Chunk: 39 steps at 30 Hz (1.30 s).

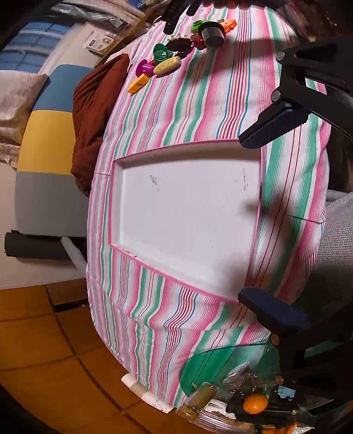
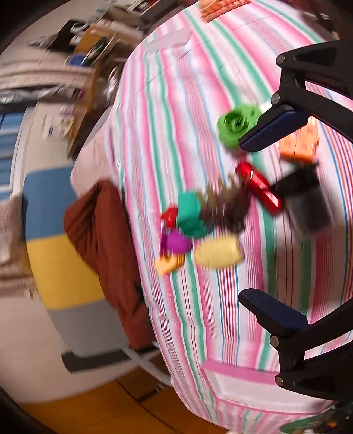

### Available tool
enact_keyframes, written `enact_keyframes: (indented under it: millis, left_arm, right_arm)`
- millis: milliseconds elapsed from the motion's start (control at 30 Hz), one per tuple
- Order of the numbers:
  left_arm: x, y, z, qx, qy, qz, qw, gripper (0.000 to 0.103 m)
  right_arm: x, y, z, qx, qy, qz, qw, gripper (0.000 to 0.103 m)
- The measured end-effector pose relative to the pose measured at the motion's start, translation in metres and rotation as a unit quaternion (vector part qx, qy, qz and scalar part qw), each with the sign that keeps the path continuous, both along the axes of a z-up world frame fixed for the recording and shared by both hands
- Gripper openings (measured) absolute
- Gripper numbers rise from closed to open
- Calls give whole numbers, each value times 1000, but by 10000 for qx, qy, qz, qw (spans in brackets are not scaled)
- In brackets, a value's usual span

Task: Organize rigid objects
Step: 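Move both tools from the white tray over to the toy pile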

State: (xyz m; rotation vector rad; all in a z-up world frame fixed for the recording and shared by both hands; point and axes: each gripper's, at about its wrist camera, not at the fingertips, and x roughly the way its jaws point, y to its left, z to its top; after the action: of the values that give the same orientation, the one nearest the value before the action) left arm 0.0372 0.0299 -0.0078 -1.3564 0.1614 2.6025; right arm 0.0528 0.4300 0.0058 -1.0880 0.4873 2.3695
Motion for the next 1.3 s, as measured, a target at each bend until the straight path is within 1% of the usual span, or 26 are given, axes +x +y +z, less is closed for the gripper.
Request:
enact_keyframes:
  millis: [100,200,267,367,500,667,767,833,900,1000,1133,1233,1300]
  left_arm:
    - [-1,6,-4,32,-114,-54,9999,103]
    - [-1,13,-7,15,-166,-151,9997,103]
    - [1,19,-9,-28,-151,-218,9996,103]
    - [2,27,-10,-67,-154,-331,9993,103]
    - [4,45,-14,-109,-158,-560,9982,103]
    - [5,65,-17,-49,-168,-860,9961,103]
    - [7,79,-20,22,-212,-1050,9942,103]
    - [8,89,-22,15,-231,-1164,9929,103]
    - [9,101,-23,-15,-205,-1283,9915,103]
    - [12,121,-28,-33,-200,-1508,9884,103]
    - [16,154,-38,-149,-293,-1928,9807,103]
    - [17,177,-44,-57,-431,-2203,9745,103]
    - [16,193,-44,71,-446,-2390,9700,103]
  right_arm:
    - [7,15,-6,-32,-262,-386,9989,103]
    - [14,28,-8,-186,-320,-666,9971,103]
    - [17,32,-8,-223,-334,-723,9966,103]
    - [16,33,-14,-245,-481,-740,9958,103]
    - [18,44,-20,-468,-605,-871,9933,103]
    - [23,60,-24,-529,-644,-905,9924,103]
    - [29,71,-24,-552,-625,-1021,9913,102]
    - [35,79,-25,-678,-547,-1145,9896,102]
    - [43,89,-28,-912,-418,-1332,9860,102]
    - [53,103,-31,-1194,-265,-1529,9807,102]
    - [62,112,-31,-1277,-163,-1762,9759,100]
    - [65,116,-30,-1308,-127,-1863,9737,99]
    - [66,118,-29,-1313,-95,-1897,9730,98]
